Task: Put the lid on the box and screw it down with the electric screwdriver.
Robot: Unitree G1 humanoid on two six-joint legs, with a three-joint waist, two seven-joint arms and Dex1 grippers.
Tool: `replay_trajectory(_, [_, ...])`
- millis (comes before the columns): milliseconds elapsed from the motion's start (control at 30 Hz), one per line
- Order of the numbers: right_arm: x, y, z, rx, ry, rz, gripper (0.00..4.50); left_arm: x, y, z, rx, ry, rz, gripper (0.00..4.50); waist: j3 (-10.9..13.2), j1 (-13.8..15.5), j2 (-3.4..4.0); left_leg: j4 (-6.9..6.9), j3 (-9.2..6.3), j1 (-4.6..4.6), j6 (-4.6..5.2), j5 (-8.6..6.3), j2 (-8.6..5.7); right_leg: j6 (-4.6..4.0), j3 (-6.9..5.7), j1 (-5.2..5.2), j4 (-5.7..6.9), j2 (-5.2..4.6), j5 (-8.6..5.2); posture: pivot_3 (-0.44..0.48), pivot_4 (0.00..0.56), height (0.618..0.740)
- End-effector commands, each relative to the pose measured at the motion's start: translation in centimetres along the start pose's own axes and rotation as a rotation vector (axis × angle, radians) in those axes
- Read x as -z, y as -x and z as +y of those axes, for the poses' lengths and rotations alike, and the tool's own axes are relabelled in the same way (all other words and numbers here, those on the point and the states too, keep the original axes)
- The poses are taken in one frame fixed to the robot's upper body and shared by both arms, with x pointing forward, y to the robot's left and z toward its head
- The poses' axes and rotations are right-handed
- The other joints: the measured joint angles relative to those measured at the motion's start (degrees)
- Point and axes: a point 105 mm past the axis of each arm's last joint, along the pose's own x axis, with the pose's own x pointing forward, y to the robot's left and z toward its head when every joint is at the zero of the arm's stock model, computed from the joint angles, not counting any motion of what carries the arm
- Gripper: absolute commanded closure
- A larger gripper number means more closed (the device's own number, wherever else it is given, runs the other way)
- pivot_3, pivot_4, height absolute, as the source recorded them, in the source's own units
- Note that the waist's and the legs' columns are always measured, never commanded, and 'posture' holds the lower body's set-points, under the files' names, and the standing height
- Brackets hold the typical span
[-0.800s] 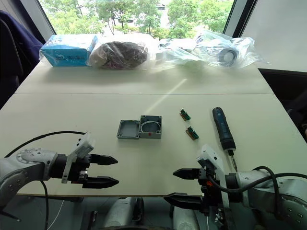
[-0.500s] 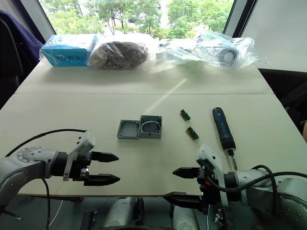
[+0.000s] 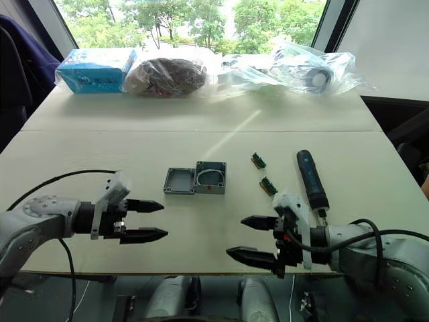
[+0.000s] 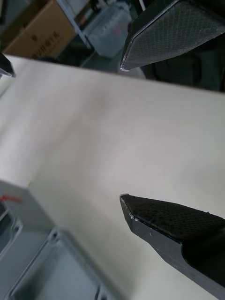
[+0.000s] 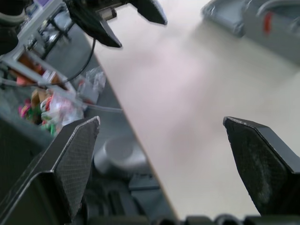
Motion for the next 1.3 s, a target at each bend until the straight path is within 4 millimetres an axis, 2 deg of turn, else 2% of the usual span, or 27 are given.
replay_trajectory(33, [-3.2,0.5,0.5,0.002,0.043,-0.082,0.00,-3.4,0.6,1.0,0.021,-0.187,0.069,0.16,0.00,0.23,0.00,0.00,0.00,0.00,0.00,0.00,-0.02,-0.01,0.00,0.01,-0.01,-0.01,0.00,0.000,0.150,0.740])
replay_trajectory(167, [-2.8,-0.2,-0.2,0.060,0.087,-0.034,0.00,-5.9,-1.1,1.8,0.088,-0.353,0.153,0.16,-0.03,0.83,-0.07,0.00,0.05,-0.01,0.04,-0.02,-0.06,0.02,0.00,0.06,-0.09,-0.01,0.01,0.000,0.150,0.740])
replay_trajectory(267, [-1.5,-0.8,-1.0,0.117,0.126,0.007,0.00,-7.2,-4.0,2.8,0.132,-0.493,0.208,0.16,-0.03,1.35,-0.08,0.02,0.11,-0.01,0.08,-0.04,-0.08,0.08,0.04,0.03,-0.06,0.00,0.04,0.000,0.150,0.740])
replay_trajectory(400, [-0.9,-1.2,-1.6,0.169,0.128,-0.009,0.00,-7.1,-7.4,3.2,0.231,-0.558,0.286,0.16,-0.03,1.50,-0.09,0.14,0.13,-0.15,0.09,-0.03,-0.21,0.18,0.04,-0.07,-0.02,0.06,0.10,0.000,0.150,0.740])
replay_trajectory(567, [-0.2,-1.5,-1.8,0.218,0.114,-0.033,0.00,-7.6,-11.0,3.7,0.242,-0.600,0.306,0.16,-0.02,1.40,-0.10,0.13,0.14,-0.17,0.11,-0.05,-0.17,0.23,0.11,-0.15,0.02,0.09,0.12,0.000,0.150,0.740])
replay_trajectory(867, [-0.1,-1.8,-1.9,0.284,0.088,-0.099,0.00,-7.7,-13.7,3.5,0.274,-0.624,0.338,0.16,-0.02,1.36,-0.10,0.15,0.12,-0.18,0.11,-0.04,-0.07,0.23,0.11,-0.18,0.06,0.10,0.12,0.000,0.150,0.740])
replay_trajectory(967, [-0.2,-1.8,-1.9,0.300,0.085,-0.112,0.00,-7.6,-14.1,3.3,0.289,-0.633,0.346,0.89,-0.02,1.36,-0.10,0.15,0.13,-0.18,0.12,-0.05,-0.06,0.23,0.12,-0.18,0.06,0.09,0.12,0.000,0.150,0.740])
replay_trajectory(1233, [-0.3,-1.6,-2.3,0.332,0.084,-0.133,0.00,-7.2,-14.6,3.4,0.306,-0.654,0.363,4.06,-0.02,1.44,-0.10,0.16,0.12,-0.19,0.13,-0.05,-0.05,0.23,0.12,-0.17,0.06,0.07,0.12,0.000,0.150,0.740])
replay_trajectory(1267, [-0.2,-1.5,-2.4,0.336,0.084,-0.133,0.00,-7.1,-14.6,3.4,0.307,-0.656,0.366,4.35,-0.02,1.44,-0.10,0.16,0.11,-0.19,0.13,-0.05,-0.05,0.23,0.11,-0.17,0.06,0.07,0.12,0.000,0.150,0.740])
replay_trajectory(1300, [-0.2,-1.5,-2.4,0.339,0.084,-0.133,0.00,-7.1,-14.6,3.5,0.308,-0.658,0.368,4.44,-0.02,1.44,-0.10,0.16,0.11,-0.19,0.13,-0.05,-0.05,0.23,0.11,-0.16,0.06,0.07,0.12,0.000,0.150,0.740])
